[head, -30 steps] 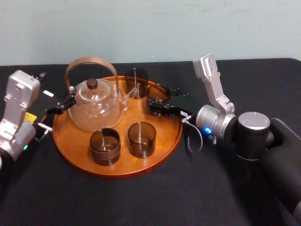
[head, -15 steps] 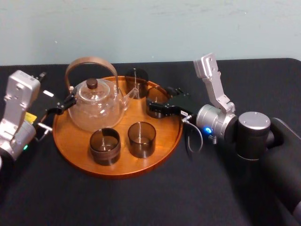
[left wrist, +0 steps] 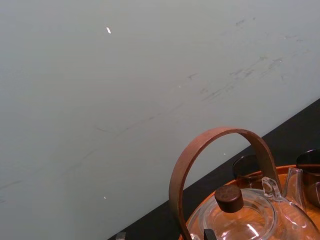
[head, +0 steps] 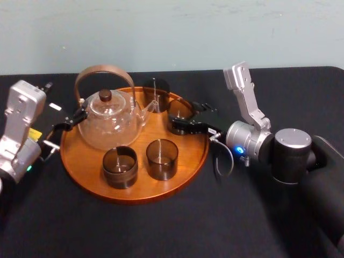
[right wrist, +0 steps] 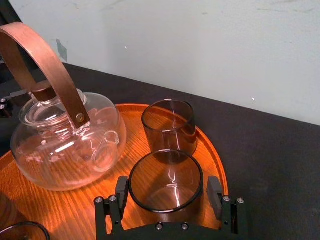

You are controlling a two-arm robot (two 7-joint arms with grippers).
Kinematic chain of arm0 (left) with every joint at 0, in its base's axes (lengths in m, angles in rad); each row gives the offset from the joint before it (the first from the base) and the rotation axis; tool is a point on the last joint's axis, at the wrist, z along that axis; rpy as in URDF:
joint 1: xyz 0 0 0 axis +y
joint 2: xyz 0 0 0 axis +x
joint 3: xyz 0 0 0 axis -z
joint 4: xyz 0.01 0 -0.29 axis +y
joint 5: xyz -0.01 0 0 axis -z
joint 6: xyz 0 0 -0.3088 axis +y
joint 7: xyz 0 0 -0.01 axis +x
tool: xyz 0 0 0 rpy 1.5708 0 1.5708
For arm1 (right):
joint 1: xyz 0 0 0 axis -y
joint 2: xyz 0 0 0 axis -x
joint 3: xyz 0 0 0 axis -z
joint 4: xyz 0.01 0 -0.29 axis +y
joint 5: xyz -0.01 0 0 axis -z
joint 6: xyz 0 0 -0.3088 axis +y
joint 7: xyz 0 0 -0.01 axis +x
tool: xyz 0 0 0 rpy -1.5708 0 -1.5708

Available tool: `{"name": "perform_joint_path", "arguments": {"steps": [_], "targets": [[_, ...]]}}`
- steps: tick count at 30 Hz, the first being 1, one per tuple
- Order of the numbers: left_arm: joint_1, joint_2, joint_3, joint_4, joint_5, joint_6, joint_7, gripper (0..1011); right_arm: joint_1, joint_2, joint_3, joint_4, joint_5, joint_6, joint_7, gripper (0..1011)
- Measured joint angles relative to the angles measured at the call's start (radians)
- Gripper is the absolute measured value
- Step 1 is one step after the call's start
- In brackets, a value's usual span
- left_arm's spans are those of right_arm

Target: Pick up the glass from the table and place it on the tray.

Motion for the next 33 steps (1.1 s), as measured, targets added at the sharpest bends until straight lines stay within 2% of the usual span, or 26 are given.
{"name": "perform_joint_path", "arguments": {"steps": [4,8,18,25,33], "targets": [[0.000,0.000,0.000,0.000,0.000,0.000,0.000,1009,-0.011,0.007,0.002,-0.018,0.005,0.013,-0.001,1002],[0.000,0.000,0.000,0.000,0.000,0.000,0.000,1010,-0.047,0.031,0.001,-0.078,0.012,0.035,-0.003,1002],[0.000,0.000,0.000,0.000,0.000,0.000,0.000,1009,-0.123,0.084,0.006,-0.188,0.033,0.055,-0.006,1002],[0.000,0.000,0.000,0.000,0.000,0.000,0.000,1010,-0.175,0.137,0.032,-0.268,0.060,0.063,-0.016,1002],[0.000,0.000,0.000,0.000,0.000,0.000,0.000,1010,-0.211,0.183,0.076,-0.320,0.100,0.065,-0.033,1002]]}}
